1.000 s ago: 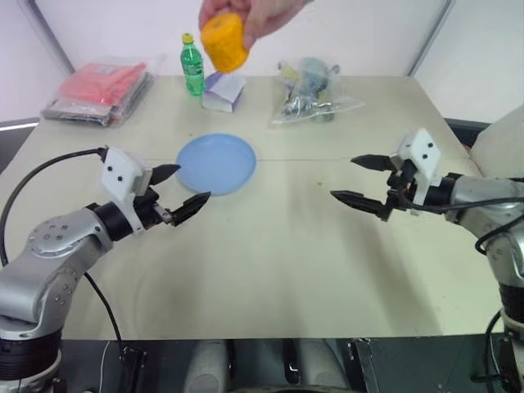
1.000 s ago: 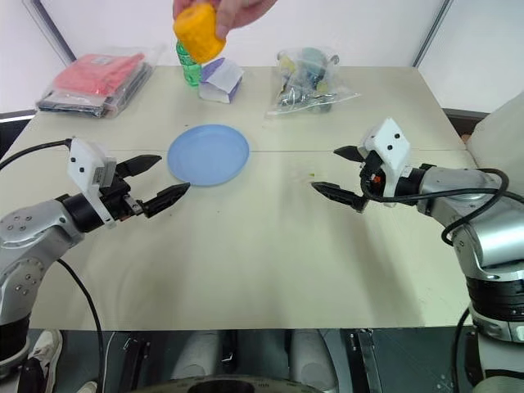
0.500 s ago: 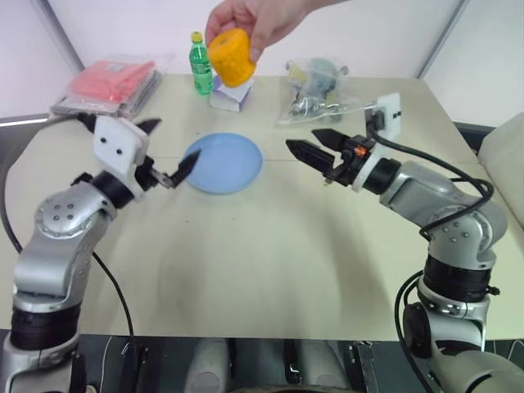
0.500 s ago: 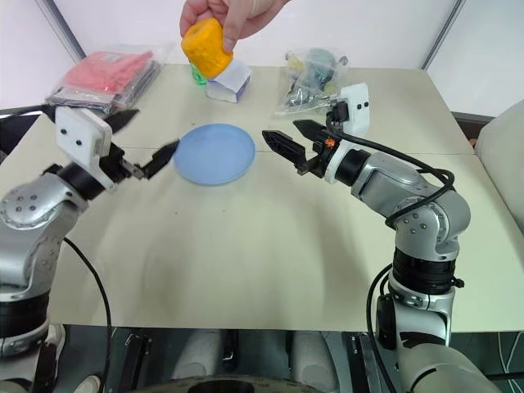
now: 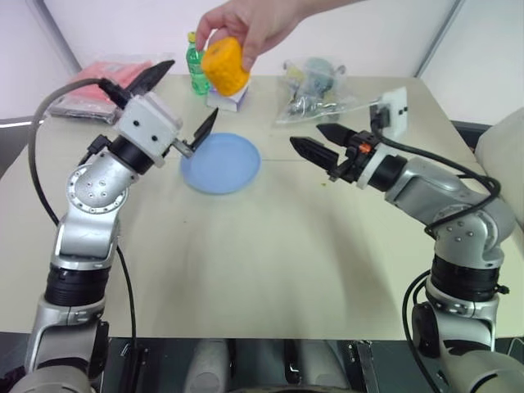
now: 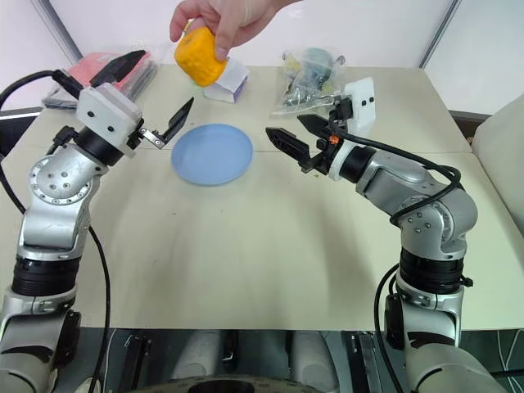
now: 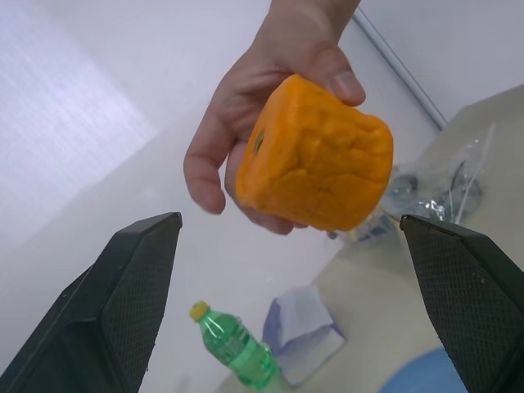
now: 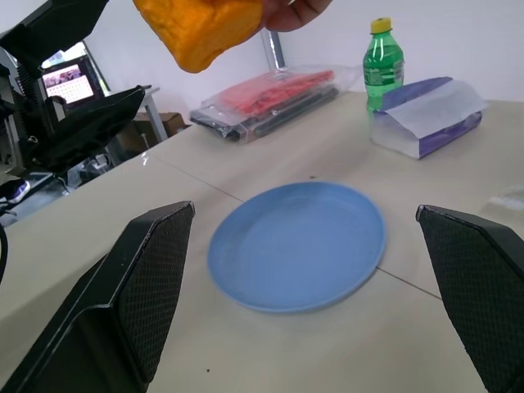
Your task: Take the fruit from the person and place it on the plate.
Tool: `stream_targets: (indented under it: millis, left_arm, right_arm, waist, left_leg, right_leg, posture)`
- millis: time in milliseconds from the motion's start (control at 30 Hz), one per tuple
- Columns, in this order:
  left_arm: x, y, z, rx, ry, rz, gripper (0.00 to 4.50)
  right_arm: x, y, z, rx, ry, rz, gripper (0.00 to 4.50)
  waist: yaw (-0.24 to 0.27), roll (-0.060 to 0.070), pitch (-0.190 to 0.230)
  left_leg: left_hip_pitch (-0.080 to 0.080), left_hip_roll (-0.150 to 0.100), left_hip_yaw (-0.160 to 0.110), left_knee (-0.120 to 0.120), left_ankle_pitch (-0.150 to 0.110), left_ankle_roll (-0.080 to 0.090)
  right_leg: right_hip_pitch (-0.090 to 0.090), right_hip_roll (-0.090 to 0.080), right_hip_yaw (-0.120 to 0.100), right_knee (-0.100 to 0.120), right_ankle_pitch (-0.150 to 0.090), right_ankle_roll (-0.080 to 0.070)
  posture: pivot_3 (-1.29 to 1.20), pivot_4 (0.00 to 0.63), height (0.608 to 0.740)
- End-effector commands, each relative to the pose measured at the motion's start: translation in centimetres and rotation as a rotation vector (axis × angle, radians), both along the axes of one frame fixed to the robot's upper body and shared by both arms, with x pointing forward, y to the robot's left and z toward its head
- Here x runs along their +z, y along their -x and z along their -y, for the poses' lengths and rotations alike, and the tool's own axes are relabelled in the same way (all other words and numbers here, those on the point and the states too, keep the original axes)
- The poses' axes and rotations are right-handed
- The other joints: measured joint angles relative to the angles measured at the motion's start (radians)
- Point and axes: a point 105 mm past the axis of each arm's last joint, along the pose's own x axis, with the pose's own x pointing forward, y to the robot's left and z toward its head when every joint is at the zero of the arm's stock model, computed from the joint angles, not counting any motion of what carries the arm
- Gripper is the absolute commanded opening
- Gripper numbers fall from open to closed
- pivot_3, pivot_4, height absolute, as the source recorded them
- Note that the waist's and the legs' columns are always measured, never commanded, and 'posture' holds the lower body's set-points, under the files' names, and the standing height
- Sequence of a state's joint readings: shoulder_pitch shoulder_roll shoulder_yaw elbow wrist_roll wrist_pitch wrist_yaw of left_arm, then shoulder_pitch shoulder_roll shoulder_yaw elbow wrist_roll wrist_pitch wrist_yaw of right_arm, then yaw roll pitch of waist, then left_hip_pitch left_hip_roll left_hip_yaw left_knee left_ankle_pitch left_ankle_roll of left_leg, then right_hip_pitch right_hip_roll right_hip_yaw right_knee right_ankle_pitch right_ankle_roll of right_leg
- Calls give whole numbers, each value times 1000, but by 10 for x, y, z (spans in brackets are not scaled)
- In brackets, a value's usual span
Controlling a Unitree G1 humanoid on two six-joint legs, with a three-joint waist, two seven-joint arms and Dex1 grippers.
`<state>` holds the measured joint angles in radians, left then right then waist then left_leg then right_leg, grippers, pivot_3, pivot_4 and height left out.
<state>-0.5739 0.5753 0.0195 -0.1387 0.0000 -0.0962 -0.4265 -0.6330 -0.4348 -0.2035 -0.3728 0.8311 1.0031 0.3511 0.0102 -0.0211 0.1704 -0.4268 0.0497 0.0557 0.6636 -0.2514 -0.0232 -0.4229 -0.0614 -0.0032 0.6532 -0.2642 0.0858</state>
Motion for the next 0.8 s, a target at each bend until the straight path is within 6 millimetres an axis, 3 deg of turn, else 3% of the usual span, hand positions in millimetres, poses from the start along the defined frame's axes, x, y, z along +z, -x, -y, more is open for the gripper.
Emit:
stream_targets:
  millis: [33,433,800]
  left_arm:
    - [8,3,13,-34,-47,109,4500]
    - [19,-3,30,-36,-79,289,4500]
    - [16,-13,33,-11,-117,311,4500]
  right_arm:
    - [16,9,-3,10,-7,86,4443]
    - [23,20,-8,58,-39,110,4443]
    - [29,35,-19,148,-76,115,4443]
  waist:
    - [0,0,0]
    - [0,0,0]
    - [0,0,0]
  left_leg:
    - [0,0,0,0,0,0]
    - [0,0,0,0,0,0]
    - [0,0,0,0,0,0]
  right_leg:
    - [0,0,0,0,0,0]
    - [0,0,0,0,0,0]
    - [0,0,0,0,0,0]
  posture:
    - [0,150,731]
    - [0,150,731]
    - [0,150,731]
